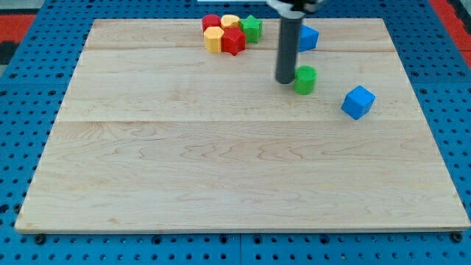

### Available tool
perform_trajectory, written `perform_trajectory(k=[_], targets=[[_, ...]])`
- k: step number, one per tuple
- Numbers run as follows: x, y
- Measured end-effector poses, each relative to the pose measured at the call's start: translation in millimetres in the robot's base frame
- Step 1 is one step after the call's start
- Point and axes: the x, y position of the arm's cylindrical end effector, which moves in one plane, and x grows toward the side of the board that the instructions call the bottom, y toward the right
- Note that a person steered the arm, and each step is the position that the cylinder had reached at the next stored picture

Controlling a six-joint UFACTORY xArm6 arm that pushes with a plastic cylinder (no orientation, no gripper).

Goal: Move the blue triangle vertically above the green circle

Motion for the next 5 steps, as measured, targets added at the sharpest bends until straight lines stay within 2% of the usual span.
perform_trajectory(k=[1,2,3,5], targets=[[-47.4,-1.2],[18.5,32.9],[38.2,16.0],[-36.5,20.7]])
